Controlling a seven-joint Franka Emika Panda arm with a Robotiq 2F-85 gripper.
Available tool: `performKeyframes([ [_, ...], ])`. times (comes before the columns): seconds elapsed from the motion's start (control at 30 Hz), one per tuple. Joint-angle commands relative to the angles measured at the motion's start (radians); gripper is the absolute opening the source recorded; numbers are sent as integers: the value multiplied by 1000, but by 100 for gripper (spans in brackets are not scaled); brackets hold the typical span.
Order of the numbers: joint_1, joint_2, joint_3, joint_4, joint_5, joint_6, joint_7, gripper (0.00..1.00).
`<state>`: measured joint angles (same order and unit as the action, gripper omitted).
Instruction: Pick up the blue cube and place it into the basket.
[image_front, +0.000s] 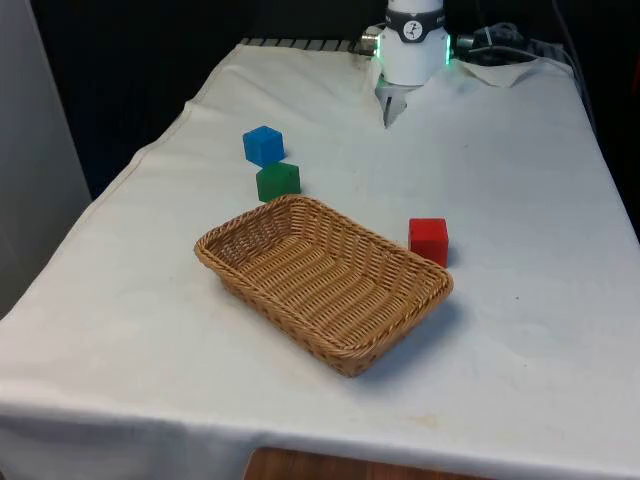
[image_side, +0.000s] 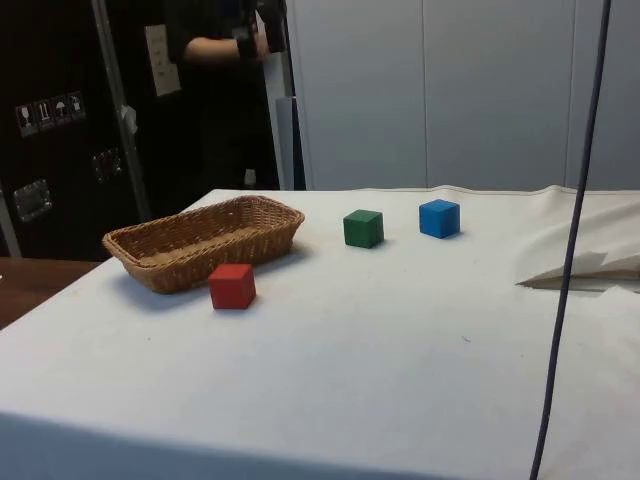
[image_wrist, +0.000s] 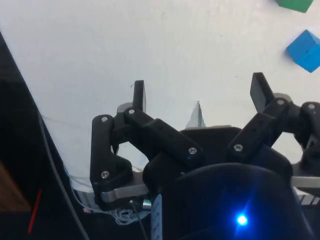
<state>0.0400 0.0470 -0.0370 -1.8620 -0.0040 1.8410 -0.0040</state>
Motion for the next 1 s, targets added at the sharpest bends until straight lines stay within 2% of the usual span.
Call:
performKeyframes([
  [0.0, 0, 0, 0, 0, 0, 0, 0, 100],
  [0.27, 1, -65, 1, -81, -23, 12, 10, 100],
  [0.3, 0, -51, 1, -65, -16, 0, 4, 100],
  [0.4, -1, -99, 0, -124, -30, 21, 9, 100],
  [0.6, -2, -146, -1, -180, -39, 29, 8, 100],
  [0.63, -2, -135, -1, -167, -33, 13, 5, 100],
  [0.73, -5, -178, -2, -218, -47, 33, 8, 100],
  [0.97, -8, -230, -3, -280, -54, 36, 5, 100],
])
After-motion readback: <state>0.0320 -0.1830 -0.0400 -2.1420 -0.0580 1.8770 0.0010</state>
